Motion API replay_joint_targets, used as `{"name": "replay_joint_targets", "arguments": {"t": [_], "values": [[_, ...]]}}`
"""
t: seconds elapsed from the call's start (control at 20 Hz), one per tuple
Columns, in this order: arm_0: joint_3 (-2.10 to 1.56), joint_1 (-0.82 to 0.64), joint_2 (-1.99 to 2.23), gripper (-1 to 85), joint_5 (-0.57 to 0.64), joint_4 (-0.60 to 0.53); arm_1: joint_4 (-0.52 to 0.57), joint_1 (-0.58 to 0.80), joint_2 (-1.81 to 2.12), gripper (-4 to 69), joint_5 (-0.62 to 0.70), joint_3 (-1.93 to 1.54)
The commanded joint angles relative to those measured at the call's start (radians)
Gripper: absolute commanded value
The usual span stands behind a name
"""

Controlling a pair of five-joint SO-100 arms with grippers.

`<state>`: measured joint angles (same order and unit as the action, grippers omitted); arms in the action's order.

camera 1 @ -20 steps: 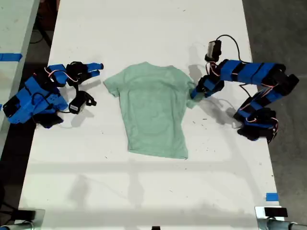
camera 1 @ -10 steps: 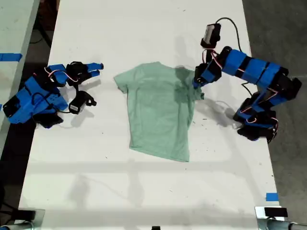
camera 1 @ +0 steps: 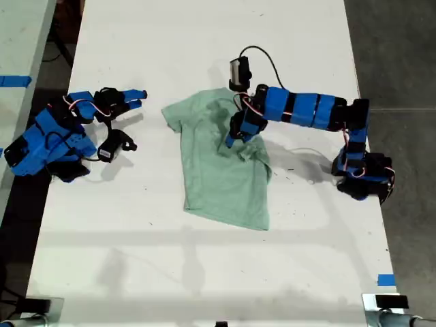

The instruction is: Fold t shirt

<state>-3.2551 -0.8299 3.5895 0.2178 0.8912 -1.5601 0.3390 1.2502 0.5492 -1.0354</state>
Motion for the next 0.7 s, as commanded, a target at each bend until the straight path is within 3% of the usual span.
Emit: {"name": "replay_joint_targets", "arguments": {"t": [0.0,0.15,0.2,0.25,0.3,0.5,0.6,0.65], "values": [[-0.037,0.008,0.008,13.1,0.008,-0.018,-0.066,0.034,0.149,22.5,0.006,0.058],[-0.037,0.008,0.008,13.1,0.008,-0.018,-0.129,0.097,0.426,21.9,0.02,-0.094],[-0.037,0.008,0.008,12.9,0.008,-0.018,-0.132,0.107,0.537,18.7,0.023,-0.195],[-0.037,0.006,0.008,12.6,0.008,-0.018,-0.127,0.109,0.658,6.4,0.018,-0.318],[-0.037,0.006,0.008,11.7,0.008,-0.018,-0.095,0.101,0.796,0.6,0.014,-0.479],[-0.037,-0.015,0.008,0.1,0.009,-0.028,0.256,0.041,1.525,1.0,0.041,-1.355],[-0.037,0.011,0.008,0.2,0.066,-0.123,0.291,0.103,2.079,1.3,0.143,-1.787],[-0.037,0.032,0.008,-0.2,0.137,-0.222,0.232,0.129,2.272,1.4,0.21,-1.931]]}}
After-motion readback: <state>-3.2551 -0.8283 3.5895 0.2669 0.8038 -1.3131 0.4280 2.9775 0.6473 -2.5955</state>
